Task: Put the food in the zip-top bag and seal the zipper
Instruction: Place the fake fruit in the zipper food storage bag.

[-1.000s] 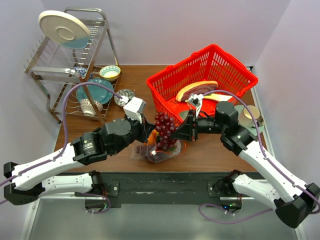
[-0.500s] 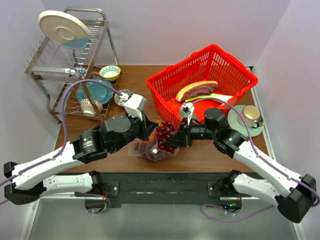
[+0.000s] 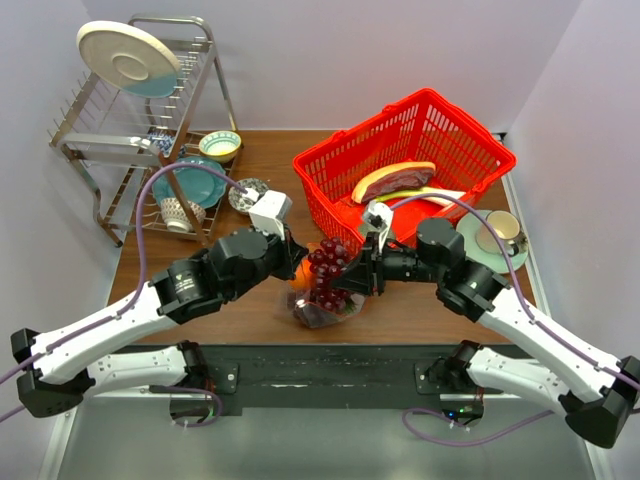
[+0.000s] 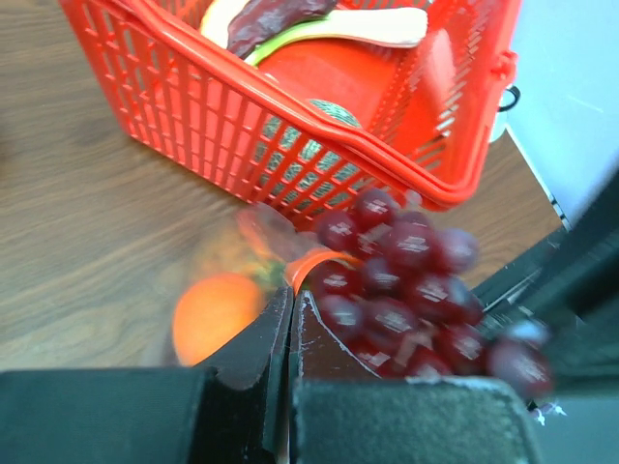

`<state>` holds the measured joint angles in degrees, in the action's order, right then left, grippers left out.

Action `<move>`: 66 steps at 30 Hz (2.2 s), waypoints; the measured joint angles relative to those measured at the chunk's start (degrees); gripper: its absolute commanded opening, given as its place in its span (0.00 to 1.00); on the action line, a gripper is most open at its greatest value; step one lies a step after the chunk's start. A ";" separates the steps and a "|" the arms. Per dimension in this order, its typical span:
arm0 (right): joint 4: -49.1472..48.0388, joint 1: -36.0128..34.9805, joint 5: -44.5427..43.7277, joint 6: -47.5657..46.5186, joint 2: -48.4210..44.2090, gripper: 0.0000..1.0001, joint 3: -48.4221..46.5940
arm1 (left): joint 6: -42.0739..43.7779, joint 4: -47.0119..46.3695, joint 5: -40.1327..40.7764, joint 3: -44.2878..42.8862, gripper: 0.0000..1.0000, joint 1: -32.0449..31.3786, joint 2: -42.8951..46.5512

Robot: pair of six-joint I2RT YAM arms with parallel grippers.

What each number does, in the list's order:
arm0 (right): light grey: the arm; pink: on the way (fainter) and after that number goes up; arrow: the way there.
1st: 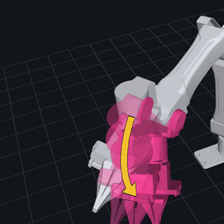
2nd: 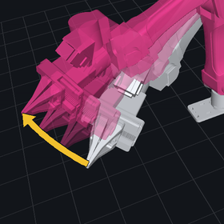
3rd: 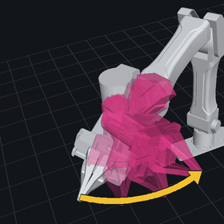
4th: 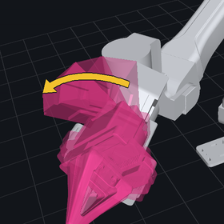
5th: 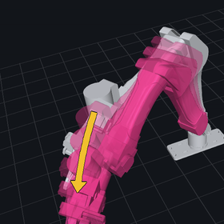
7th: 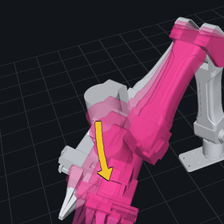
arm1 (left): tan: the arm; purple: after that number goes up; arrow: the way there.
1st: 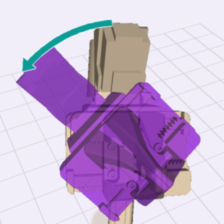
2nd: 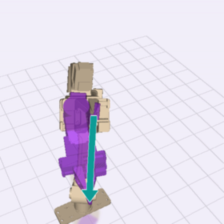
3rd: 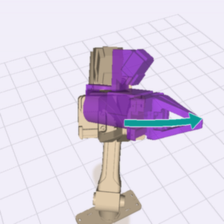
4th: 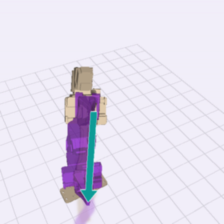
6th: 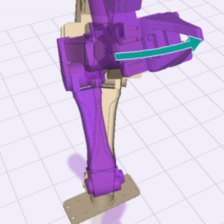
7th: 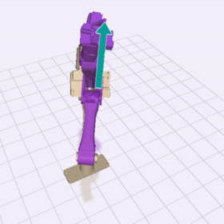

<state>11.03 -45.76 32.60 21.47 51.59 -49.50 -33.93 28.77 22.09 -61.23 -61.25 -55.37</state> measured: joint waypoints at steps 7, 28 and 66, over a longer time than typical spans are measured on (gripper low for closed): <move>-0.02 -1.81 1.46 -0.90 -0.31 0.02 0.00 | 0.09 0.96 -2.45 -2.27 0.00 1.90 -2.40; 2.32 -2.25 3.13 -4.28 -3.82 0.03 -0.13 | 0.11 2.67 -6.54 -5.46 0.00 3.10 -6.62; 13.44 -2.93 -19.15 -0.04 4.28 0.54 -7.28 | 0.09 5.86 -7.34 -5.07 0.00 3.45 -3.89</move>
<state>24.47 -48.69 13.45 21.43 55.88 -56.77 -33.85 34.63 14.74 -66.30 -57.80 -59.27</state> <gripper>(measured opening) 0.611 0.019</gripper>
